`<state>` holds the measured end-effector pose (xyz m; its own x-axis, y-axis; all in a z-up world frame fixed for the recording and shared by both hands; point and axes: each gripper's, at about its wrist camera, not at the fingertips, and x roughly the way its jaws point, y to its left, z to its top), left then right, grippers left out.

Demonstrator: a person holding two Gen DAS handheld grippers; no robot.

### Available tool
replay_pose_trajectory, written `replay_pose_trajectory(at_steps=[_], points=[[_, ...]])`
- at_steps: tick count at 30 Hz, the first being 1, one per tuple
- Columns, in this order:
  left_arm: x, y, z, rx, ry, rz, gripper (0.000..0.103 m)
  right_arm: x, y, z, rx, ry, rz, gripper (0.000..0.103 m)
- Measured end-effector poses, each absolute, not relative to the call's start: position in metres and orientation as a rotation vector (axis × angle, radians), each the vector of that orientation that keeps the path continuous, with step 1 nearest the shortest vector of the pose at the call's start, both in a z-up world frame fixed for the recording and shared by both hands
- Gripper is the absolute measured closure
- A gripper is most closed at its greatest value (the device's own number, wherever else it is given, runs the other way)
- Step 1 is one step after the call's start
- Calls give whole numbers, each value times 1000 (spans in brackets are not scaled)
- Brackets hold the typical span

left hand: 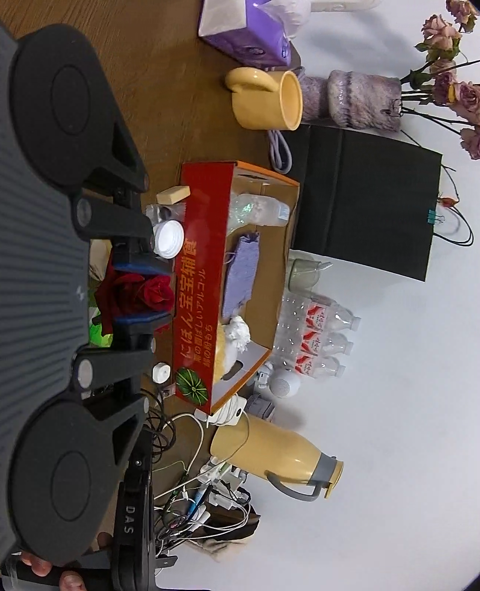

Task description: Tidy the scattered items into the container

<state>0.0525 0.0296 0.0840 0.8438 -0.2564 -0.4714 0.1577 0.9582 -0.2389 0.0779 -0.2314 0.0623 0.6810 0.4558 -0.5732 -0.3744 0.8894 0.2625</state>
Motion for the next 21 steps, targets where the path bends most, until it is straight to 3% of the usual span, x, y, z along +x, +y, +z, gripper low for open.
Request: replay_pose_trajectory(at_steps=[4,6,8,10,12,21], points=[[55,28,79,-187,529,-215,82,80,-218,49,-44,677,332,82],[56,31,78,-194,533,-210,82,80,-218,45,-57,682,306,58],[54,37,78,-194,525,-201,82,75,-218,48,-65,654,281,50],[53,44,78,-193,521,-176,82,65,-214,57,-66,610,308,48],[51,54,76,-201,515,-146,82,54,-207,67,-35,559,357,38],[52,100,60,-280,548,-52,82,51,-126,57,-42,605,614,33]])
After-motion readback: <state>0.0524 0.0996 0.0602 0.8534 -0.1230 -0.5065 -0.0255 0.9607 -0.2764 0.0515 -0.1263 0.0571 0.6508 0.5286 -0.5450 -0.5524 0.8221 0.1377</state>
